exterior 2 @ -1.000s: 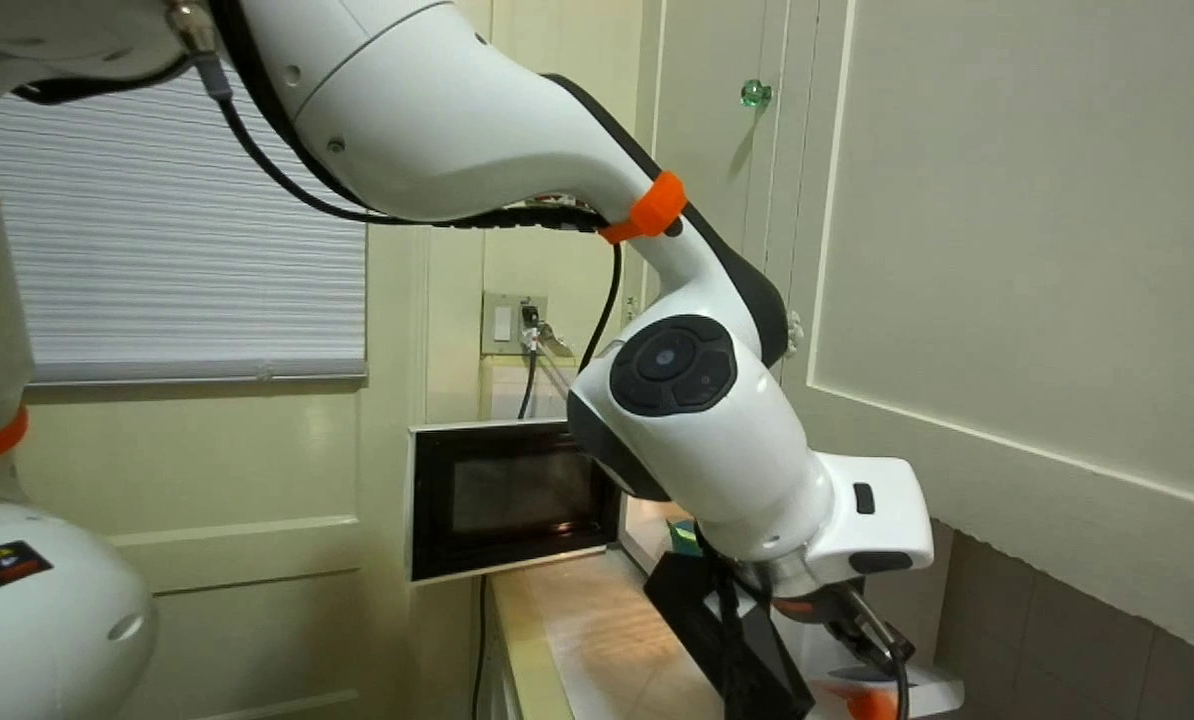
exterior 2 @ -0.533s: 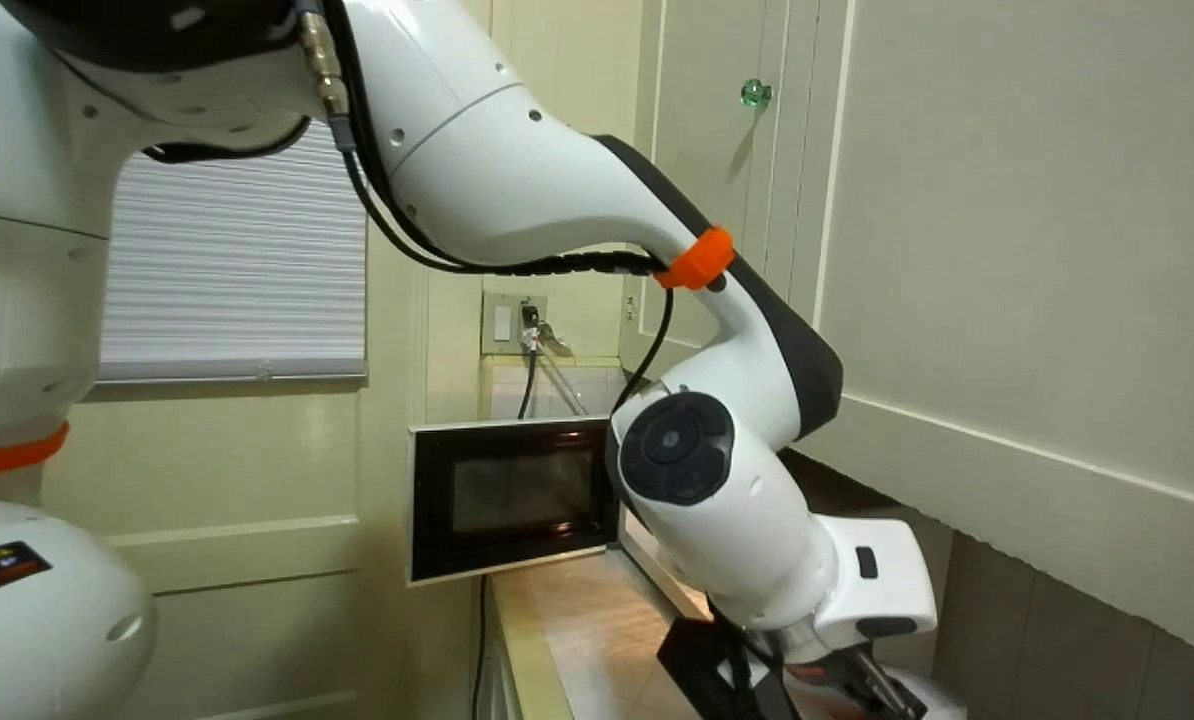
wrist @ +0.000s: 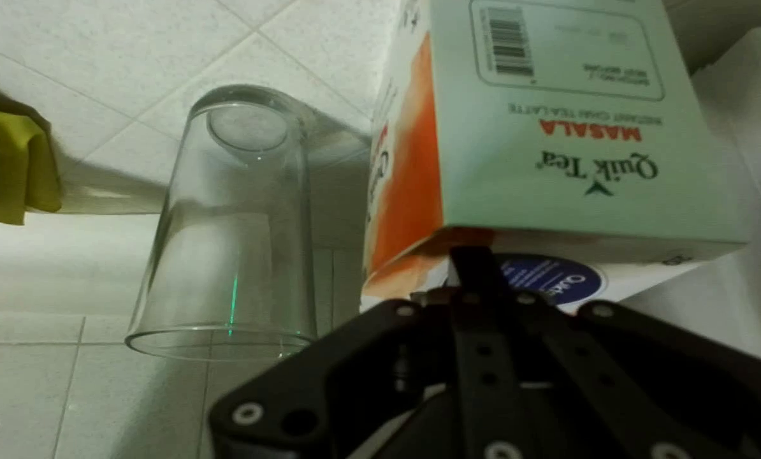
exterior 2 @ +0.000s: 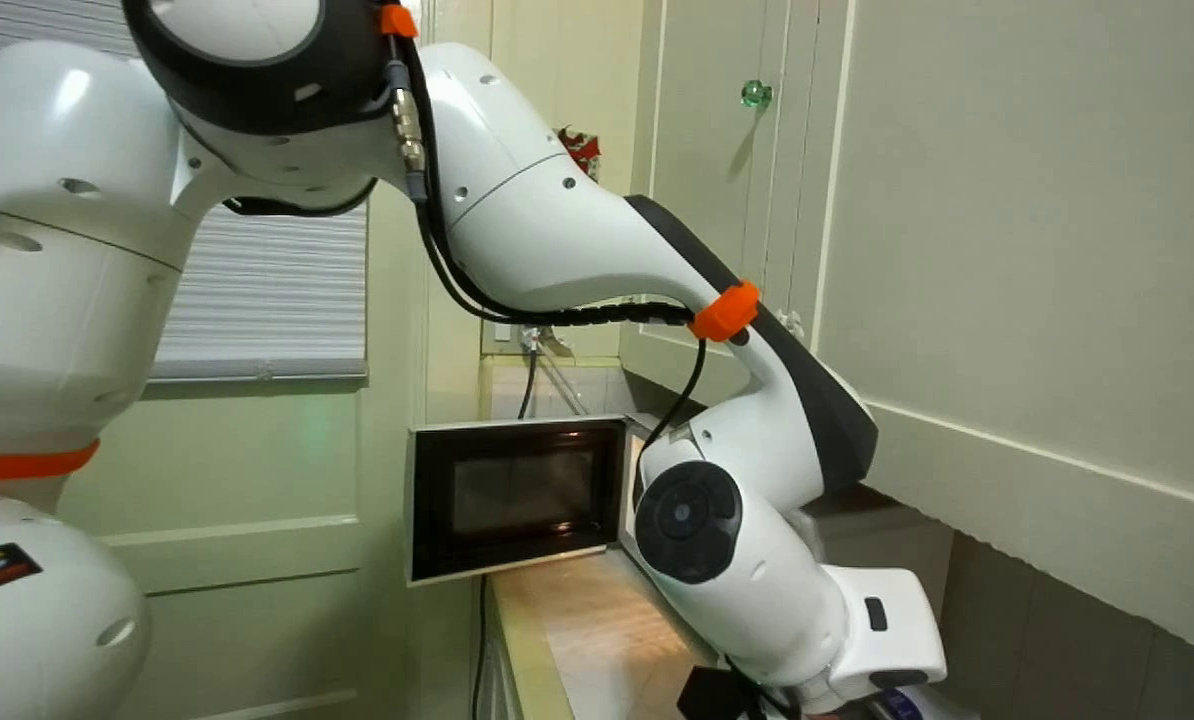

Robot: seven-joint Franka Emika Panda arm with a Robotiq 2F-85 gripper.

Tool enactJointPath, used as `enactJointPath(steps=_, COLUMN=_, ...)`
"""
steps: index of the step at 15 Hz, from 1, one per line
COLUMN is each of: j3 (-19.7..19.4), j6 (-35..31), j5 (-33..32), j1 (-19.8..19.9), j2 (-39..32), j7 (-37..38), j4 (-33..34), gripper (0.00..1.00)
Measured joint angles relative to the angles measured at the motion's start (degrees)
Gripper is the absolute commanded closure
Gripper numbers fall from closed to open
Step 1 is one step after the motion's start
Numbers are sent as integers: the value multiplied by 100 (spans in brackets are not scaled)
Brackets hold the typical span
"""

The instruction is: Move the white and blue object to the right

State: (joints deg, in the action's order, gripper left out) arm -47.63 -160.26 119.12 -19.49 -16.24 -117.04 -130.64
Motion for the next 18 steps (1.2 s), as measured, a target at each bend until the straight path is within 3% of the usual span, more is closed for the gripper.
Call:
enactJointPath(steps=7, j3=1, j6=43, j5=106, j1=18, j2=-70, j7=-118, j4=77, gripper=100)
enactJointPath(steps=9, j3=204, j6=-155, j5=23, j1=165, j2=13, j7=-103, j4=110, gripper=100)
enactJointPath(steps=17, j3=177, j6=-1083, j5=-676, j1=118, j2=660, j7=301, j4=-28, gripper=99)
enactJointPath(steps=18, j3=172, j6=-1202, j5=-795, j1=118, j2=788, j7=354, j4=-79, gripper=80)
